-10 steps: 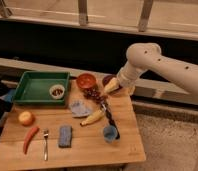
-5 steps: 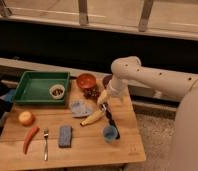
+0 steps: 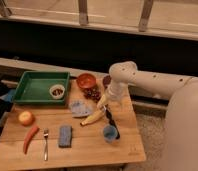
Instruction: Place brush in table surface
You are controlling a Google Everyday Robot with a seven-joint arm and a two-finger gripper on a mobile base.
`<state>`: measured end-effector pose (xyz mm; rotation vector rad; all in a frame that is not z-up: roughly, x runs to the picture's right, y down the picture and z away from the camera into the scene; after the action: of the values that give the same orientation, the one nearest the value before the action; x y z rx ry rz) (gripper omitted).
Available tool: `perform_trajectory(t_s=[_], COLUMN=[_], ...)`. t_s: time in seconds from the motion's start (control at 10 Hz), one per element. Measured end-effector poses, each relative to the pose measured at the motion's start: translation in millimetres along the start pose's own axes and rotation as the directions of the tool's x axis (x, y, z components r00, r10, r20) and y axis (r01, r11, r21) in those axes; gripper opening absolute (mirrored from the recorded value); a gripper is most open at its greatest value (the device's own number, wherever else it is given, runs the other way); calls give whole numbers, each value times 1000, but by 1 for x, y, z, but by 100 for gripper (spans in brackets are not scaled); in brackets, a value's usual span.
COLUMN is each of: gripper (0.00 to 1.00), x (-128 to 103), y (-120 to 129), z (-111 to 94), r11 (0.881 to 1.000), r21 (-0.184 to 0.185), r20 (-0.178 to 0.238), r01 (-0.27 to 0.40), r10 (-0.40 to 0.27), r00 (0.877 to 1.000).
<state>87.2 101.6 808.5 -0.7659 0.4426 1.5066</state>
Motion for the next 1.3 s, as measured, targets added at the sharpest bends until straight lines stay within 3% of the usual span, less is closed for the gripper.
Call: perform_trajectory(t_s=[0.3,0.8,1.1,1.3], gripper=[80,80,80,68], x=[0,16,18,15], y=[0,11,10,10], z=[1,49,68,80], r11=[1000,1000,1000,1000], r21=[1,-18,-22,-2], r20=[-4,-124,-169,-183], r01=[1,23,9,1], r10=[-1,-25,-12,-1], r00=[1000,992,985,983])
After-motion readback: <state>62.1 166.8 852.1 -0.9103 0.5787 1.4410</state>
